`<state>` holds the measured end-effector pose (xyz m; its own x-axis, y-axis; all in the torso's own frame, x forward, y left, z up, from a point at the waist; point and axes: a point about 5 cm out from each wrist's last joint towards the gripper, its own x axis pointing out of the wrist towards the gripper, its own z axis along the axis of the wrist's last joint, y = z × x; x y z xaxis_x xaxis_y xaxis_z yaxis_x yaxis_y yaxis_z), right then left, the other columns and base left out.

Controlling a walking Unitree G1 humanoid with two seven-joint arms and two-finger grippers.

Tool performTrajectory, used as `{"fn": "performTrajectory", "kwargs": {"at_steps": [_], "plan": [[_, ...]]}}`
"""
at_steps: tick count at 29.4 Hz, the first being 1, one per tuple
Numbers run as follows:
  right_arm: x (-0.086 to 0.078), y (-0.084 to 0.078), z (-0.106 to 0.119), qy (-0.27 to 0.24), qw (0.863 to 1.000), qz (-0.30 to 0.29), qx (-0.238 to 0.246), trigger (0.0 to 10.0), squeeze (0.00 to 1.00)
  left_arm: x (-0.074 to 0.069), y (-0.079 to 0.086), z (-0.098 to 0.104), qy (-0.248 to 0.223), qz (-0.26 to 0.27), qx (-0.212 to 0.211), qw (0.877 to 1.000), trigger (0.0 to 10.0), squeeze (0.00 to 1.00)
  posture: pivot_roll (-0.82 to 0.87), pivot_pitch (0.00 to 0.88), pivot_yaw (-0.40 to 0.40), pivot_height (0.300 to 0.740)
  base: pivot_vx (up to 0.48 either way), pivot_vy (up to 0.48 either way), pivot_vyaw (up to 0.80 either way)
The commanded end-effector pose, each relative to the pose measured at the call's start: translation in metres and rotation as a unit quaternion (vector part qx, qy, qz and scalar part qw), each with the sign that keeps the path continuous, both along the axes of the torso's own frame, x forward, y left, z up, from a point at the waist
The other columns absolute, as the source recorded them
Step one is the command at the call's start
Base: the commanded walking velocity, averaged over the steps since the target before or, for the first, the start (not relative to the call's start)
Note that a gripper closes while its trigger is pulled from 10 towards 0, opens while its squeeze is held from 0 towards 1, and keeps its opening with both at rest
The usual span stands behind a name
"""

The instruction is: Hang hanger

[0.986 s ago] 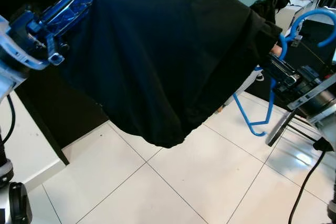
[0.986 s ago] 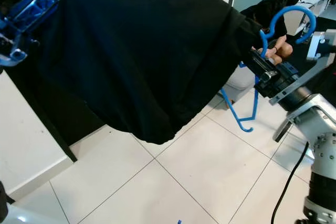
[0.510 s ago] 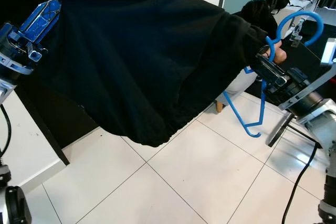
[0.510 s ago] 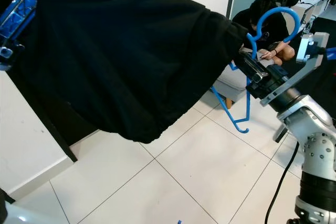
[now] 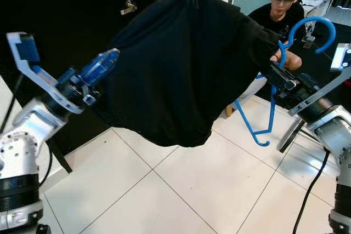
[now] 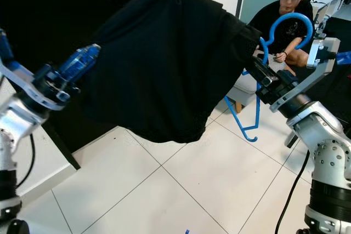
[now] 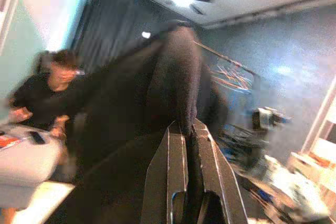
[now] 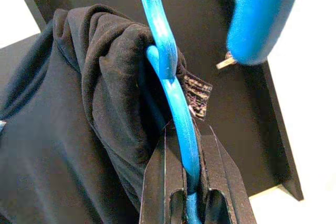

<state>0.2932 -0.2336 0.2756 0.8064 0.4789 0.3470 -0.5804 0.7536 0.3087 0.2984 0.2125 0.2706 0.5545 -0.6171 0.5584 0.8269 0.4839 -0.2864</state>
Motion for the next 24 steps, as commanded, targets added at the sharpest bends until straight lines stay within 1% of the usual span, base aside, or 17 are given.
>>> {"fn": "performTrajectory", "kwargs": {"at_steps": [1,2,3,5,6,8,9,10,11,13,14,15,16,17,20,22,24], "plan": [[-0.006,-0.02,0.014,-0.038,0.997,-0.054,0.04,10.0,0.0,0.001,0.01,-0.005,0.009,0.028,-0.008,1.0,0.0,0.0,0.02,0.0,0.009,0.74,0.0,0.0,0.0],[-0.007,-0.022,0.014,-0.04,0.997,-0.058,0.04,10.0,0.0,0.006,0.025,-0.003,0.012,0.067,-0.023,0.997,0.0,0.0,0.02,0.0,0.009,0.74,0.0,0.0,0.0],[-0.008,-0.024,0.013,-0.036,0.997,-0.065,0.037,10.0,0.0,0.008,0.043,0.005,0.004,0.105,-0.04,0.994,0.0,0.0,0.02,0.0,0.01,0.74,0.0,0.0,0.0],[-0.008,-0.024,0.013,-0.036,0.997,-0.065,0.037,10.0,0.0,0.008,0.043,0.005,0.004,0.105,-0.04,0.994,0.0,0.0,0.02,0.0,0.01,0.74,0.0,0.0,0.0],[-0.006,-0.027,0.006,-0.014,0.997,-0.079,0.019,10.0,0.0,0.005,0.063,0.025,-0.023,0.139,-0.06,0.988,0.0,0.0,0.02,0.0,0.009,0.74,0.0,0.0,0.0],[-0.006,-0.027,0.006,-0.014,0.997,-0.079,0.019,10.0,0.0,0.005,0.063,0.025,-0.023,0.139,-0.06,0.988,0.0,0.0,0.02,0.0,0.009,0.74,0.0,0.0,0.0],[0.0,-0.03,-0.012,0.038,0.994,-0.102,-0.018,10.0,0.0,-0.002,0.075,0.05,-0.064,0.16,-0.073,0.982,0.0,0.0,0.02,0.0,0.004,0.74,0.0,0.0,0.0],[0.0,-0.03,-0.012,0.038,0.994,-0.102,-0.018,10.0,0.0,-0.002,0.075,0.05,-0.064,0.16,-0.073,0.982,0.0,0.0,0.02,0.0,0.004,0.74,0.0,0.0,0.0],[0.003,-0.029,-0.034,0.092,0.988,-0.112,-0.057,10.0,0.0,-0.01,0.079,0.076,-0.108,0.169,-0.079,0.977,0.0,0.0,0.03,0.0,-0.002,0.74,0.0,0.0,0.0],[0.003,-0.029,-0.034,0.092,0.988,-0.112,-0.057,10.0,0.0,-0.01,0.079,0.076,-0.108,0.169,-0.079,0.977,0.0,0.0,0.03,0.0,-0.002,0.74,0.0,0.0,0.0],[0.005,-0.028,-0.053,0.137,0.98,-0.117,-0.088,10.0,0.0,-0.018,0.078,0.097,-0.144,0.166,-0.081,0.972,0.0,0.0,0.03,0.0,-0.001,0.74,0.0,0.0,0.0],[0.006,-0.028,-0.066,0.169,0.972,-0.123,-0.103,10.0,0.0,-0.025,0.073,0.111,-0.171,0.157,-0.081,0.969,0.0,0.0,0.03,0.0,0.0,0.74,0.0,0.0,0.0],[0.006,-0.028,-0.066,0.169,0.972,-0.123,-0.103,10.0,0.0,-0.025,0.073,0.111,-0.171,0.157,-0.081,0.969,0.0,0.0,0.03,0.0,0.0,0.74,0.0,0.0,0.0],[0.007,-0.029,-0.073,0.189,0.968,-0.133,-0.102,10.0,0.0,-0.029,0.067,0.12,-0.188,0.145,-0.081,0.968,0.0,0.0,0.03,0.0,0.001,0.74,0.0,0.0,0.0],[0.008,-0.031,-0.076,0.195,0.966,-0.142,-0.094,10.0,0.0,-0.031,0.063,0.125,-0.197,0.132,-0.081,0.968,0.0,0.0,0.03,0.0,0.004,0.74,0.0,0.0,0.0],[0.009,-0.031,-0.074,0.189,0.968,-0.144,-0.083,10.0,0.0,-0.033,0.06,0.127,-0.201,0.121,-0.079,0.969,0.0,0.0,0.03,0.0,0.008,0.74,0.0,0.0,0.0],[0.009,-0.029,-0.068,0.169,0.974,-0.139,-0.067,10.0,0.0,-0.032,0.055,0.125,-0.196,0.106,-0.077,0.972,0.0,0.0,0.03,0.0,0.009,0.74,0.0,0.0,0.0]]}}
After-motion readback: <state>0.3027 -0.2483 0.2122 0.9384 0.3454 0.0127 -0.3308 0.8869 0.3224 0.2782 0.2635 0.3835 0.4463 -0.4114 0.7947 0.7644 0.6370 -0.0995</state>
